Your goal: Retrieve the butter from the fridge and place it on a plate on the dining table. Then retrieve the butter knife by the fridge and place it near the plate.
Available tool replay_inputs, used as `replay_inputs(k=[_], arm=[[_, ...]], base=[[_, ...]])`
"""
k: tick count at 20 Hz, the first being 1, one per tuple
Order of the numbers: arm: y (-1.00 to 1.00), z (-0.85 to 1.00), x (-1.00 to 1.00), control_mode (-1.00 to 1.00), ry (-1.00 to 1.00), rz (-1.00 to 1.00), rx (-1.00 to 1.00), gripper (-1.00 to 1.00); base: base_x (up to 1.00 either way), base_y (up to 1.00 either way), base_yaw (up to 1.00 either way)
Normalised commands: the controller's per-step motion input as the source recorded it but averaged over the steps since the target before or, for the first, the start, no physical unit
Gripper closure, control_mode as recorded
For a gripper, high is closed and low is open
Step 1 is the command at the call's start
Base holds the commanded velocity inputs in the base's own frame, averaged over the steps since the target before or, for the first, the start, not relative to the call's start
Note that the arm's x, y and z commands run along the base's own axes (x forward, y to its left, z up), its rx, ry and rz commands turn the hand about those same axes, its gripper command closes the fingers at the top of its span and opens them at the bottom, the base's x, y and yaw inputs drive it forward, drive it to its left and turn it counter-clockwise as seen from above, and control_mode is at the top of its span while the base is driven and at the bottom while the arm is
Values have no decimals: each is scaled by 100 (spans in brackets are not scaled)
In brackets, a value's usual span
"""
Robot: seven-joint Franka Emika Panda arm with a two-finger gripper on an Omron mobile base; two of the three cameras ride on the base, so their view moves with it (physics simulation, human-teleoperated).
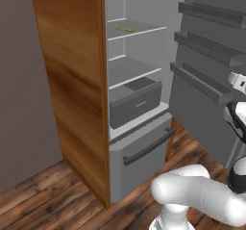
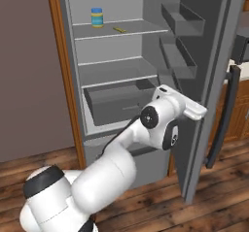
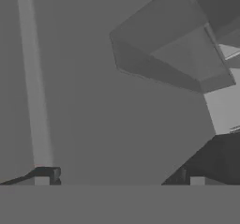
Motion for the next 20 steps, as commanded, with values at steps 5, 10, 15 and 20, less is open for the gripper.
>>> replay_inputs(k=[5,10,15,20], arm=[[21,63,-86,-100,5,18,0,-100],[49,89,-87,-100,21,6,0,-100],[62,88,-40,-100,60,-5,1,-100],[60,28,-46,-100,60,-11,10,-100]], base=[[0,0,0],[0,0,0],[0,0,0],[0,0,0]])
